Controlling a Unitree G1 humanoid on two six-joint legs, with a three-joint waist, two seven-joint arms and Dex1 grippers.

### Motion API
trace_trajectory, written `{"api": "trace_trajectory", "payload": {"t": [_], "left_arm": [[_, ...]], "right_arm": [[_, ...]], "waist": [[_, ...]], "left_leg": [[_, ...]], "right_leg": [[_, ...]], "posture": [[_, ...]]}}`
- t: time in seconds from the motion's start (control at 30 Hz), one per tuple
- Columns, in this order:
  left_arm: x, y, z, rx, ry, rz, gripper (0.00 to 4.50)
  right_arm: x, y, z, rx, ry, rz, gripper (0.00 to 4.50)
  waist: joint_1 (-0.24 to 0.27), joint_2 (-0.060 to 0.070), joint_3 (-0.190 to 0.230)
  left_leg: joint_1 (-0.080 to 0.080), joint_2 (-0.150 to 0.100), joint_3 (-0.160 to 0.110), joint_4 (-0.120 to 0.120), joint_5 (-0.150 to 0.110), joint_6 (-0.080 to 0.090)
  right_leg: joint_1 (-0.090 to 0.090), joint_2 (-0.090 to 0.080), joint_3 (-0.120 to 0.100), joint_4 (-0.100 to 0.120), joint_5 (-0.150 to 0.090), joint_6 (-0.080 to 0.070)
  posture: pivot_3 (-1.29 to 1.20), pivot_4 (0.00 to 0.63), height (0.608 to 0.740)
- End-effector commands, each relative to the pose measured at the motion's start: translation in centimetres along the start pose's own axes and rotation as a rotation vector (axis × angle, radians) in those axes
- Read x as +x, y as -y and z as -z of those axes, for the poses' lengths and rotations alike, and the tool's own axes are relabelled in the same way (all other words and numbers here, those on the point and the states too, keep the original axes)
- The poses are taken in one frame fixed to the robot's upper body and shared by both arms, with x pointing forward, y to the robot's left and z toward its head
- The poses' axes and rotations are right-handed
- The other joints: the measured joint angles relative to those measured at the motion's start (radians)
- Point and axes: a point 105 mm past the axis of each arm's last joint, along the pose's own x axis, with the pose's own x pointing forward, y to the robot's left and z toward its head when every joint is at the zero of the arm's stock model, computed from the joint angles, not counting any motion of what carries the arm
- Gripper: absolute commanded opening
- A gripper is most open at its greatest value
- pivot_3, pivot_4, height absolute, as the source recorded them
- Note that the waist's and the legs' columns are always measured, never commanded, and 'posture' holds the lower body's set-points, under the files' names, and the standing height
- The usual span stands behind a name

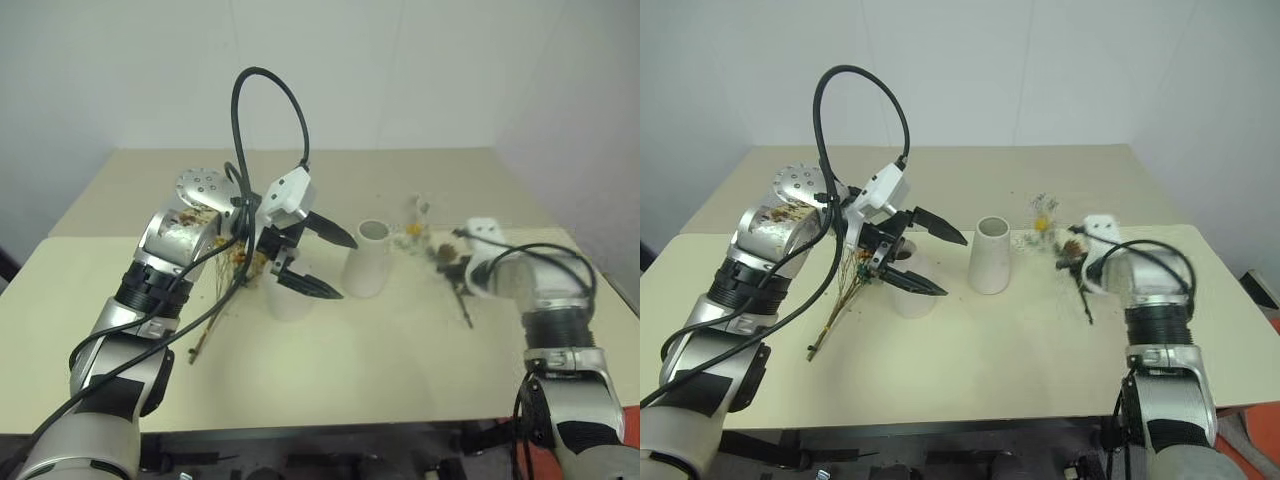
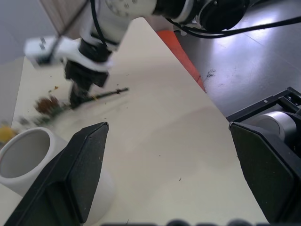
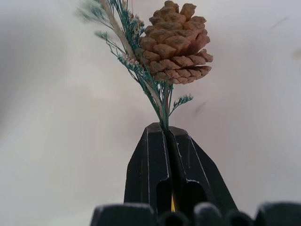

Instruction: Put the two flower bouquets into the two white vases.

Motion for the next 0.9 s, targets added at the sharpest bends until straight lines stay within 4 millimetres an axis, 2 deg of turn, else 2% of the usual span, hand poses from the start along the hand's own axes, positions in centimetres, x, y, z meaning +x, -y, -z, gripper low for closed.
{"api": "trace_trajectory", "payload": {"t": [0.03, 0.1, 0.17, 0.27, 0.37, 0.5, 0.6, 0.9], "left_arm": [[-0.5, -0.1, -0.5, 0.031, 0.003, -0.017, 4.5], [-0.5, -0.1, -0.5, 0.028, 0.003, -0.022, 4.5], [-0.5, -0.2, -0.4, 0.024, 0.001, -0.027, 4.5], [-0.5, -0.2, -0.3, 0.019, -0.002, -0.031, 4.5], [-0.4, -0.1, -0.2, 0.004, -0.008, -0.037, 4.5], [-0.5, -0.7, 0.4, -0.046, -0.047, -0.094, 4.5], [-0.6, -1.7, 1.0, -0.102, -0.1, -0.18, 4.5], [-1.1, -3.4, 1.8, -0.244, -0.188, -0.343, 4.5]], "right_arm": [[-3.0, -0.5, -6.7, 0.077, 0.363, 0.014, 0.03], [-4.7, -2.3, -9.0, 0.087, 0.551, -0.054, 0.03], [-6.6, -4.6, -10.5, 0.089, 0.691, -0.176, 0.03], [-9.2, -7.2, -12.1, 0.097, 0.862, -0.325, 0.03], [-10.5, -9.0, -13.0, 0.099, 0.97, -0.413, 0.03], [-11.2, -11.7, -13.2, 0.065, 1.057, -0.502, 0.03], [-11.0, -13.9, -12.7, 0.032, 1.085, -0.555, 0.03], [-10.3, -15.9, -11.7, 0.035, 1.095, -0.628, 0.03]], "waist": [[-0.007, 0.0, 0.0], [-0.012, 0.0, 0.0], [-0.013, 0.001, 0.0], [-0.008, 0.001, 0.001], [-0.004, 0.001, 0.001], [-0.006, 0.002, 0.001], [-0.011, 0.002, 0.001], [-0.005, 0.002, 0.001]], "left_leg": [[0.0, 0.0, 0.0, 0.0, 0.0, 0.0], [0.001, 0.0, 0.0, -0.001, 0.0, 0.0], [0.001, 0.001, 0.0, -0.001, 0.0, 0.0], [0.001, 0.0, 0.0, -0.001, 0.0, 0.0], [0.0, 0.0, -0.001, -0.001, 0.0, 0.0], [0.0, 0.0, -0.001, -0.001, 0.0, 0.0], [0.001, 0.0, -0.001, -0.001, 0.0, 0.0], [0.001, 0.0, -0.002, -0.001, 0.0, 0.0]], "right_leg": [[0.0, 0.0, 0.0, 0.0, 0.0, 0.0], [0.0, 0.0, 0.0, 0.001, 0.0, 0.0], [0.0, 0.001, 0.001, 0.001, 0.0, 0.0], [0.0, 0.001, 0.0, 0.001, 0.0, 0.0], [0.0, 0.0, 0.0, 0.001, 0.0, 0.0], [0.0, 0.0, 0.0, 0.001, 0.0, 0.0], [0.0, 0.0, 0.0, 0.001, 0.0, 0.0], [0.0, 0.0, -0.002, 0.002, 0.0, 0.0]], "posture": [[0.0, 0.15, 0.74], [0.0, 0.15, 0.74], [0.0, 0.15, 0.74], [0.0, 0.15, 0.74], [0.0, 0.15, 0.74], [0.0, 0.15, 0.74], [0.0, 0.15, 0.74], [0.0, 0.15, 0.74]]}}
